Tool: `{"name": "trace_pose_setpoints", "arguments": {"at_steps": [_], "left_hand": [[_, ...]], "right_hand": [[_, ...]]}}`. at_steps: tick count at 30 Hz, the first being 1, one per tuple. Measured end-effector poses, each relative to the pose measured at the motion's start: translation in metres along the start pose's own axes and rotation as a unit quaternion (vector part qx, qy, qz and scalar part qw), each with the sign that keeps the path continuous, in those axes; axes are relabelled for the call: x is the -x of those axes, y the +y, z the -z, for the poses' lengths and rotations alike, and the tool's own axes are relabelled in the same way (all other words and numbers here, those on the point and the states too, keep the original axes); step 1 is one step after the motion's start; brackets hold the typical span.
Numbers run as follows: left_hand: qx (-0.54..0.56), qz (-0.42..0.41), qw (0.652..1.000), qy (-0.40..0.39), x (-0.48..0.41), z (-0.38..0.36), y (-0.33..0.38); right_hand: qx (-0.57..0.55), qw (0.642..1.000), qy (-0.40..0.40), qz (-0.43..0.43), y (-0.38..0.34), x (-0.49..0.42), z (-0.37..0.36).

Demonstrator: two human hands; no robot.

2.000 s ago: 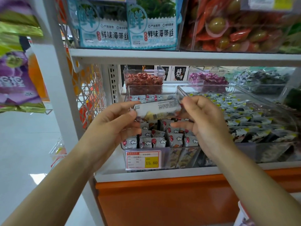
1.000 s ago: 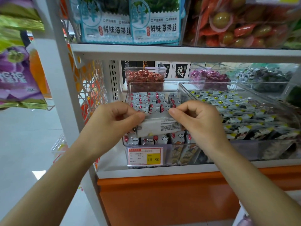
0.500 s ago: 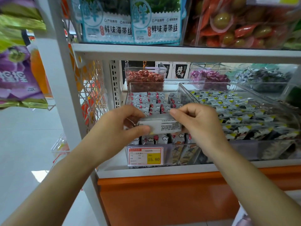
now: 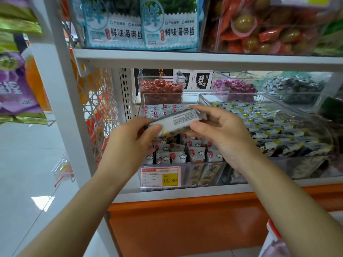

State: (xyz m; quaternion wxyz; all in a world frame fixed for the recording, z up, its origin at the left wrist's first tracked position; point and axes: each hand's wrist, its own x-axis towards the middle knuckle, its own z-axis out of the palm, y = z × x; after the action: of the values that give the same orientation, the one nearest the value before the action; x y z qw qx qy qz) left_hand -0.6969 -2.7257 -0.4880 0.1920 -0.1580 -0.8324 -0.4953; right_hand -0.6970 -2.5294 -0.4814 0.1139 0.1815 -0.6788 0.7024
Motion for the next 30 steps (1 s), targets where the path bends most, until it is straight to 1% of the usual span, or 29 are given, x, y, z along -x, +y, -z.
{"name": "trace_pose_setpoints", "arguments": {"at_steps": [2,3,5,6,8,9,11,12,15,17,20,22,25,26,28,30], "left_hand": [[0.014,0.002,1.0,0.001,0.0,-0.007,0.0],[-0.002,-0.004,1.0,-0.003,0.001,-0.01,0.0],[-0.087,-0.034,0.995,-0.024,0.001,-0.015,-0.002],[-0.142,-0.051,0.987,-0.049,0.002,-0.017,-0.003],[-0.251,-0.073,0.957,-0.123,0.005,-0.021,-0.006],[-0.307,-0.082,0.935,-0.16,0.008,-0.022,-0.007],[-0.402,-0.103,0.886,-0.205,0.013,-0.024,-0.009],[-0.428,-0.109,0.871,-0.214,0.015,-0.025,-0.009],[-0.46,-0.116,0.854,-0.212,0.018,-0.025,-0.009],[-0.487,-0.131,0.84,-0.198,0.018,-0.024,-0.009],[-0.533,-0.14,0.816,-0.175,0.018,-0.021,-0.01],[-0.544,-0.128,0.811,-0.172,0.018,-0.019,-0.012],[-0.534,-0.117,0.819,-0.172,0.018,-0.018,-0.017],[-0.53,-0.117,0.822,-0.173,0.018,-0.017,-0.017],[-0.523,-0.119,0.826,-0.171,0.017,-0.016,-0.019],[-0.513,-0.12,0.833,-0.169,0.015,-0.015,-0.02]], "right_hand": [[0.046,0.998,0.042,0.025,0.001,-0.002,0.0],[0.056,0.995,0.071,0.031,0.001,-0.004,0.001],[0.085,0.985,0.143,0.04,0.002,-0.007,0.005],[0.112,0.977,0.174,0.046,0.003,-0.01,0.008],[0.185,0.959,0.206,0.063,0.005,-0.015,0.012],[0.222,0.95,0.206,0.073,0.006,-0.017,0.012],[0.29,0.934,0.186,0.097,0.007,-0.02,0.01],[0.322,0.926,0.168,0.108,0.008,-0.022,0.007],[0.394,0.905,0.108,0.12,0.016,-0.026,-0.002],[0.447,0.882,0.072,0.13,0.021,-0.029,-0.009],[0.506,0.855,0.025,0.113,0.027,-0.033,-0.016],[0.542,0.835,-0.013,0.097,0.029,-0.034,-0.018],[0.609,0.782,-0.119,0.061,0.033,-0.036,-0.019],[0.615,0.774,-0.142,0.041,0.033,-0.039,-0.019],[0.61,0.775,-0.163,0.005,0.03,-0.044,-0.016],[0.592,0.787,-0.173,-0.01,0.027,-0.051,-0.013]]}}
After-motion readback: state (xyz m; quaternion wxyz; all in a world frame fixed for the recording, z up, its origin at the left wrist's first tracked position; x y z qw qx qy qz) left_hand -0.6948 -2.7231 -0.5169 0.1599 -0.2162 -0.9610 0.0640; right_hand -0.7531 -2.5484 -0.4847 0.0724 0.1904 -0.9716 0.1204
